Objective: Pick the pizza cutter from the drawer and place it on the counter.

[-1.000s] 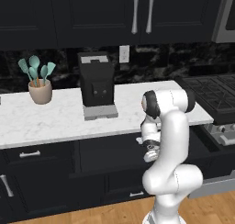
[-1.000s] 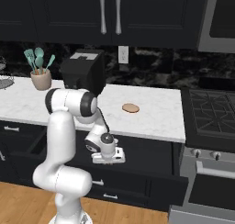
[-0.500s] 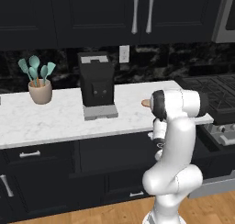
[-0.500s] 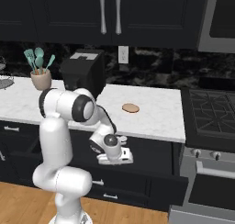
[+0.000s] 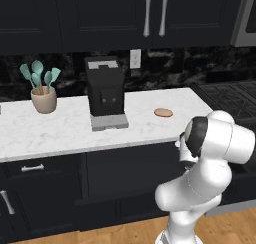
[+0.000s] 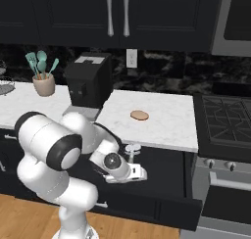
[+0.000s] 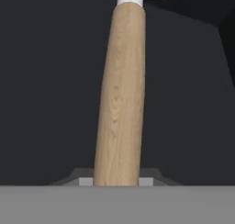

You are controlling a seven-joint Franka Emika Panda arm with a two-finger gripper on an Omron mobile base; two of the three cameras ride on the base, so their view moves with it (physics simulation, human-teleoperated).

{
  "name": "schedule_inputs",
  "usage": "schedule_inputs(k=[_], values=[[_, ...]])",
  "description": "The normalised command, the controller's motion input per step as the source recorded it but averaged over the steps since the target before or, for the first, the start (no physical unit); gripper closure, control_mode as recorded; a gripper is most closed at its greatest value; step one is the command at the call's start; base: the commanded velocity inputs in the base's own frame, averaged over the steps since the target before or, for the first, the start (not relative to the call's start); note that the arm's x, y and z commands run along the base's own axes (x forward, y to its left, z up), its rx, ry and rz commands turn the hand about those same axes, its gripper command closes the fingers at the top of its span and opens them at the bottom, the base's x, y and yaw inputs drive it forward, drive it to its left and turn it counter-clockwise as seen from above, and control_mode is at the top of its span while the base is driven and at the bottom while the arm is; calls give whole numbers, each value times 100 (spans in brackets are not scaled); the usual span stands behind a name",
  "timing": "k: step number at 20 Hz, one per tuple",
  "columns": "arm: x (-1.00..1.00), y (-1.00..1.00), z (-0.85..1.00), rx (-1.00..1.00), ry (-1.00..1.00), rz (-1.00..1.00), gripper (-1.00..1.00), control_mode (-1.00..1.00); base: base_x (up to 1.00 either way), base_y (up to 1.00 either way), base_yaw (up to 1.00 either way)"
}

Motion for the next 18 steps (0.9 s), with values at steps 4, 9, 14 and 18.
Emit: schedule_inputs(k=[4,9,14,18], values=[[-1,-54,100,1,16,-7,100,-100,0,0,0],[-1,-64,100,4,20,-9,100,-100,0,0,0],[-14,-77,100,8,24,-8,100,-100,0,0,0],[-17,-68,100,8,23,-6,100,-100,0,0,0]])
